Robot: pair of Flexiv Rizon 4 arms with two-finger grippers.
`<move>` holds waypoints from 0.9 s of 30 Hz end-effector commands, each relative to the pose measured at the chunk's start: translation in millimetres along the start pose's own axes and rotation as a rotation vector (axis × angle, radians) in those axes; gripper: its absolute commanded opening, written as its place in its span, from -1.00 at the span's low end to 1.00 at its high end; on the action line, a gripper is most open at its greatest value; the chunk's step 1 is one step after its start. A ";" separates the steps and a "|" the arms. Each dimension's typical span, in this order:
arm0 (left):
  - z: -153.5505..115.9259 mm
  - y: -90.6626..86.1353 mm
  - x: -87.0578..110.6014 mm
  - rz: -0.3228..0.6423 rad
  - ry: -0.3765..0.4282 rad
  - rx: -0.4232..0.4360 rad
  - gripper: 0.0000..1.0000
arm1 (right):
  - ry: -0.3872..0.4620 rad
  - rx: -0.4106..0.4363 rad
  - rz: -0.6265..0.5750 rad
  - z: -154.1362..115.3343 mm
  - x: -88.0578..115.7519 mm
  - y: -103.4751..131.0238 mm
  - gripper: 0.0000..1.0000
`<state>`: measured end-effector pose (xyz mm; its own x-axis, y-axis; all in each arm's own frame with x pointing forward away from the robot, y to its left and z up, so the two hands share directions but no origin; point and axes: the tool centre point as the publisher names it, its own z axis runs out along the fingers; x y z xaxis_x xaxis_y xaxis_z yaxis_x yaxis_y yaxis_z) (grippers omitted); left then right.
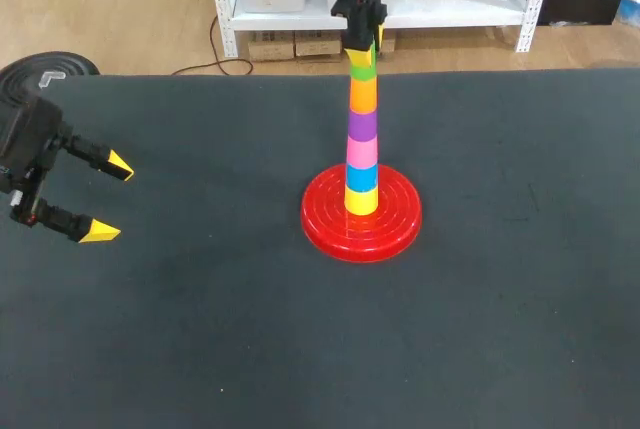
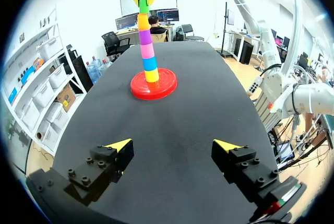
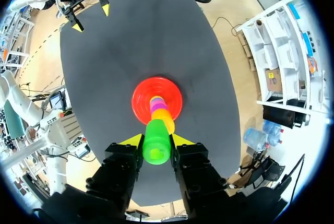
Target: Pick up and stack the cylinders on the red base in this order: pink,purple,orange,green
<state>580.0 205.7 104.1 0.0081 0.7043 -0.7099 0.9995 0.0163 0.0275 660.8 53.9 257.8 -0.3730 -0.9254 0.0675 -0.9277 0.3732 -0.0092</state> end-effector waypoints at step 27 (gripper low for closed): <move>0.3 -0.5 1.2 0.003 -0.003 -0.003 1.00 | 0.002 -0.050 -0.007 11.0 0.3 -8.3 -1.00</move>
<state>580.0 205.7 104.1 0.0081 0.7043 -0.7099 0.9995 0.0163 0.0275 664.1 48.7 254.7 -0.3685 -0.9275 0.0628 -0.9283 0.3708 0.0294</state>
